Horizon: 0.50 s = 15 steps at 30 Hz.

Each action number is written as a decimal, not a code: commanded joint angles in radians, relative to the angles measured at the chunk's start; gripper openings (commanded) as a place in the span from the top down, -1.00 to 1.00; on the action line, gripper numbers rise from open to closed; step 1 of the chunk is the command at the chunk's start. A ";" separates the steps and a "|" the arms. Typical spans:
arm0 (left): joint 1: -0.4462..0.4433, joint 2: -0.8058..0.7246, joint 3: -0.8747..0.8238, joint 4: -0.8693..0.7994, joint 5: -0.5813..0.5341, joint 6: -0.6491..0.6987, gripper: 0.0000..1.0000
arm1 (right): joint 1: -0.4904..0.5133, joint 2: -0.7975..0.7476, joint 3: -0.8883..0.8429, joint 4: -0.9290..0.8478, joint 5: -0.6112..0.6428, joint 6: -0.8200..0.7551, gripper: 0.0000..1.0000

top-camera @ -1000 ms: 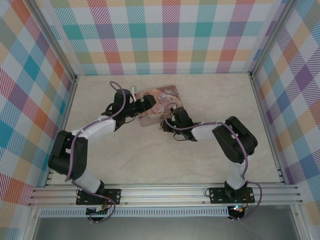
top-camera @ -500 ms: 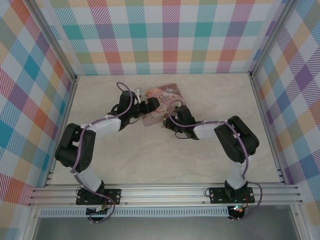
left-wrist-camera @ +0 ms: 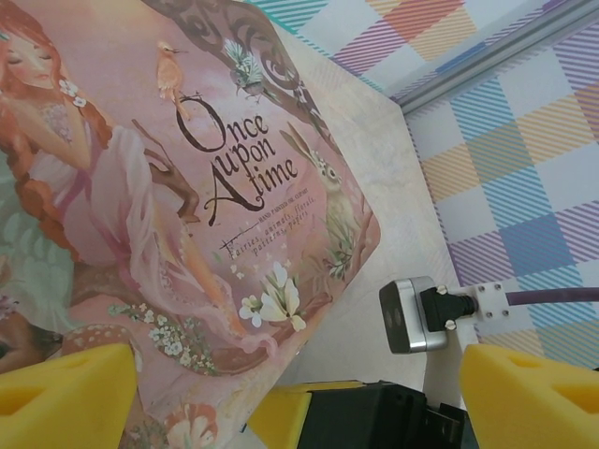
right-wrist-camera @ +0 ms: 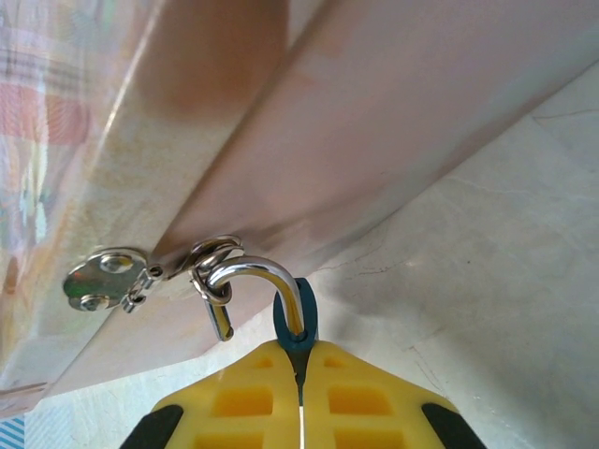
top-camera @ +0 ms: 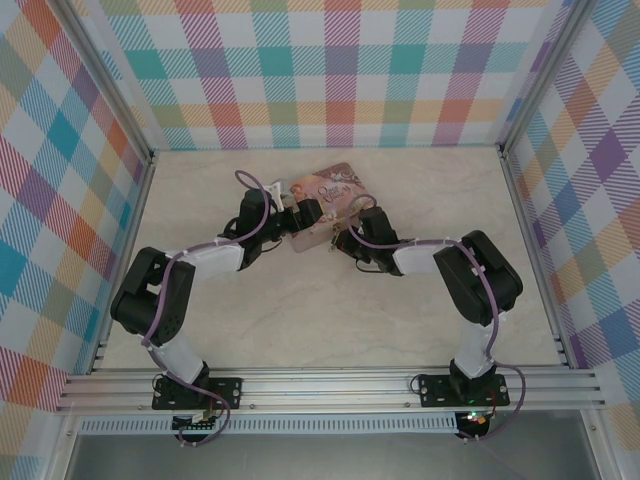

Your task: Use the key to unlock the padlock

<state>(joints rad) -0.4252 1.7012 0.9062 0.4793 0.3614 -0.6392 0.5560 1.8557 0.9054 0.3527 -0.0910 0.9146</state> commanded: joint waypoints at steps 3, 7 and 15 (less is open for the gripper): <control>-0.009 0.085 -0.053 -0.105 0.012 -0.036 -0.79 | -0.039 -0.041 0.014 -0.080 0.061 0.043 0.87; -0.009 0.100 -0.060 -0.085 0.019 -0.042 -0.79 | -0.046 -0.059 0.035 -0.121 0.078 0.049 0.86; -0.009 0.114 -0.071 -0.058 0.026 -0.049 -0.79 | -0.056 -0.038 0.097 -0.174 0.088 0.066 0.86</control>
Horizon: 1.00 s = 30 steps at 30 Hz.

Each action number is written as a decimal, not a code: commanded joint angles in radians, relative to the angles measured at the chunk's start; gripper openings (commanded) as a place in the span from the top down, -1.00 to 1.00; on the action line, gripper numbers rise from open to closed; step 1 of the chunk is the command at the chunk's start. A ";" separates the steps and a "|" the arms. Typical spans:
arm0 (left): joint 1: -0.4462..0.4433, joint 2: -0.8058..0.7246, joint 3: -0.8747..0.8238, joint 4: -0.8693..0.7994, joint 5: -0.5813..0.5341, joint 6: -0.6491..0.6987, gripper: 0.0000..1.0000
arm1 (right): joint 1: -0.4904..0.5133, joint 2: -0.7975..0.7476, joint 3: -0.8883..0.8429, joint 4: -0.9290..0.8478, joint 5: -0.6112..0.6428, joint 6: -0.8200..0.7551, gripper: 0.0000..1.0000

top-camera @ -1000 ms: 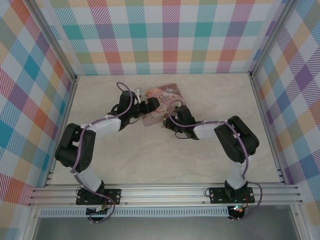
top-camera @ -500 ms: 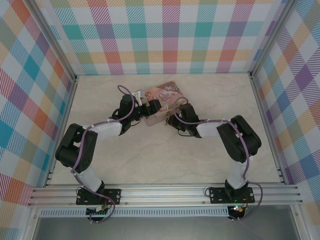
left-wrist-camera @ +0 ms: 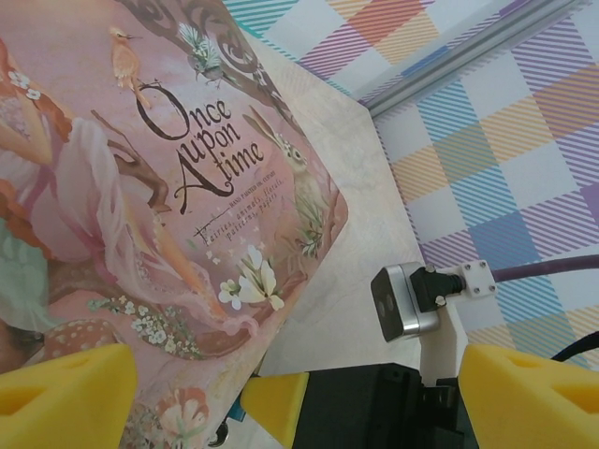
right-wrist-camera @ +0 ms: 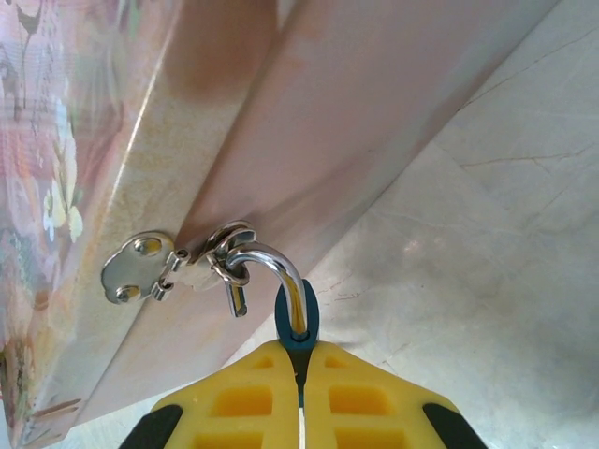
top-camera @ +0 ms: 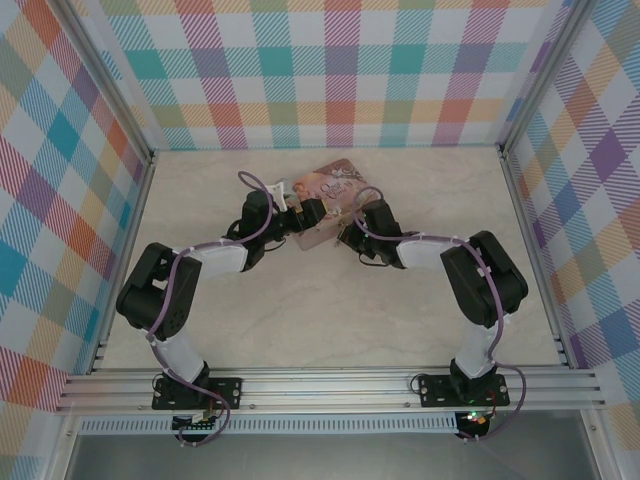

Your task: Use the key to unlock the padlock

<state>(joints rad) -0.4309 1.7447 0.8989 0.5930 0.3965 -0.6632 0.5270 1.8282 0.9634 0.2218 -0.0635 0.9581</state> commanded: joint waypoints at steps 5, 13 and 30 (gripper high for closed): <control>-0.003 0.074 -0.069 -0.169 -0.013 -0.029 -0.79 | -0.032 -0.010 0.066 -0.087 0.083 0.015 0.86; -0.003 0.080 -0.069 -0.158 -0.011 -0.039 -0.79 | -0.031 0.062 0.159 -0.267 0.107 -0.027 0.86; -0.003 0.092 -0.067 -0.157 -0.011 -0.041 -0.79 | -0.057 0.053 0.147 -0.241 0.136 -0.058 0.85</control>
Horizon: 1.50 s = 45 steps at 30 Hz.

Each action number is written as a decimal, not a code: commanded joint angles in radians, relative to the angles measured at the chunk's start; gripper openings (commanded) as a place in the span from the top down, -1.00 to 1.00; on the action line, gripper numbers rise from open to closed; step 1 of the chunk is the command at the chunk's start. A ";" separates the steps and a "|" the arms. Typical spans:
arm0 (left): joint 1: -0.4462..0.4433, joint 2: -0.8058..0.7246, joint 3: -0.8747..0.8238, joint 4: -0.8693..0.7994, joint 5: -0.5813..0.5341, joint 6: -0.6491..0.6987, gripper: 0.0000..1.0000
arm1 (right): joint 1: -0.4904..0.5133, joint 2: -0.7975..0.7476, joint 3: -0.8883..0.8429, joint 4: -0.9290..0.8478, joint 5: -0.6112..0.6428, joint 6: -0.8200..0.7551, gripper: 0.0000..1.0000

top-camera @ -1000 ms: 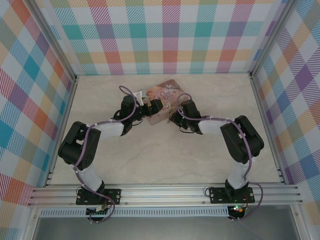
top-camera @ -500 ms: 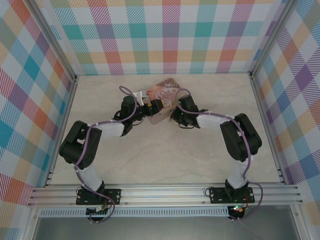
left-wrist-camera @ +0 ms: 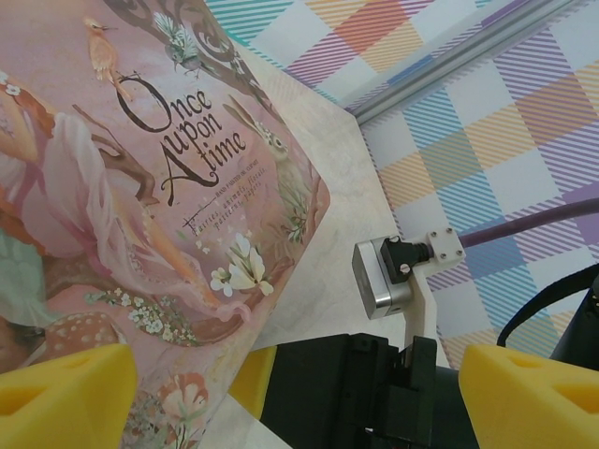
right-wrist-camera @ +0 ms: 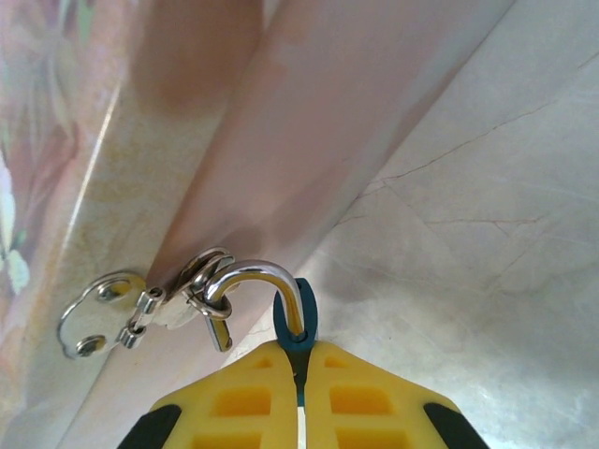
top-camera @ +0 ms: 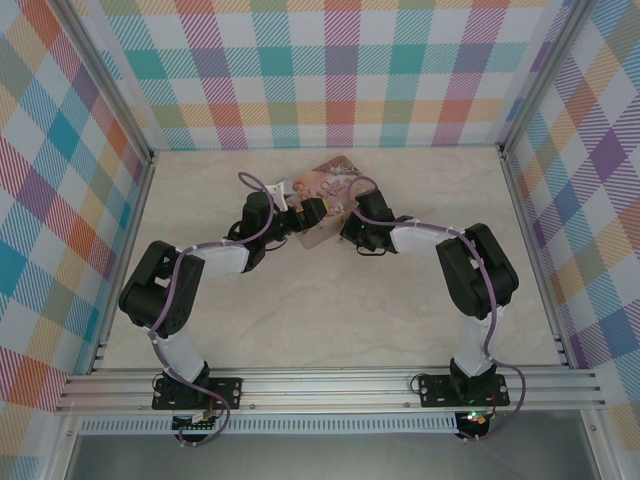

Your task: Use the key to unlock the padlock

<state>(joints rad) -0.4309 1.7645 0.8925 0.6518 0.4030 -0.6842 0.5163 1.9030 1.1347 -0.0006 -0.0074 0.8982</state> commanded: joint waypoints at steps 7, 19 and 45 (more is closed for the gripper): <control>-0.004 0.077 -0.063 -0.223 -0.018 -0.013 -0.79 | -0.062 -0.012 0.043 -0.107 0.109 0.053 0.86; -0.003 0.004 -0.050 -0.265 -0.016 0.007 -0.79 | -0.061 -0.053 -0.070 0.025 0.037 0.005 0.79; -0.003 -0.007 -0.054 -0.261 -0.020 -0.006 -0.80 | -0.110 -0.128 -0.314 0.437 -0.192 -0.336 -0.10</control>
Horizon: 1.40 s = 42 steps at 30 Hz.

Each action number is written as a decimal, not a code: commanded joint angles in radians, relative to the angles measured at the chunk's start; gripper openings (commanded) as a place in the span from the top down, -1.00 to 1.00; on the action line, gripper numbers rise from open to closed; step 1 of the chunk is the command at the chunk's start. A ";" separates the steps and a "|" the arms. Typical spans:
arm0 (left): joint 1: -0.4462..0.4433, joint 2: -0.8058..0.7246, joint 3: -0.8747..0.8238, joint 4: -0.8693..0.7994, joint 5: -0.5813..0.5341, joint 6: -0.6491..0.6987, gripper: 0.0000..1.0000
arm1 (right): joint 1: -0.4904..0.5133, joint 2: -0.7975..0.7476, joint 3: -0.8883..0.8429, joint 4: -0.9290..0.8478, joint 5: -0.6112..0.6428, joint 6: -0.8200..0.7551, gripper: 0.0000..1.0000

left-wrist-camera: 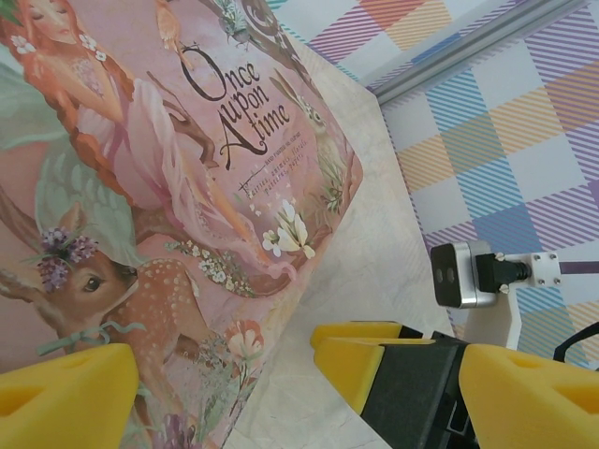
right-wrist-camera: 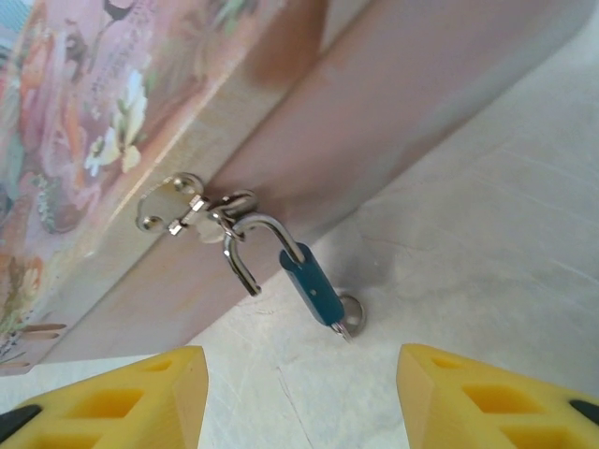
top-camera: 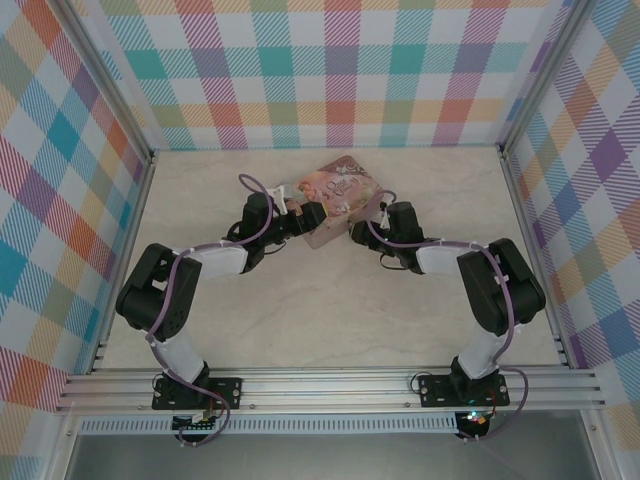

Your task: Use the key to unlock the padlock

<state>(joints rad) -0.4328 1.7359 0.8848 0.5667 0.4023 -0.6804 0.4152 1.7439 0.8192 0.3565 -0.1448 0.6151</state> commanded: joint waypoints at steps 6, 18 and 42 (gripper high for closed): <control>-0.001 0.024 -0.046 -0.176 -0.019 -0.011 -0.80 | -0.046 0.085 0.008 0.143 -0.115 -0.046 0.00; -0.001 0.038 -0.039 -0.177 -0.017 -0.015 -0.79 | -0.053 0.182 0.031 0.204 -0.186 -0.025 0.17; -0.001 -0.066 0.066 -0.276 -0.010 0.034 -0.80 | -0.040 0.205 0.005 0.255 -0.159 0.011 0.79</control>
<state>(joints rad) -0.4328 1.6966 0.9180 0.4030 0.3992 -0.6712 0.3759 1.9518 0.8394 0.6033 -0.3397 0.6216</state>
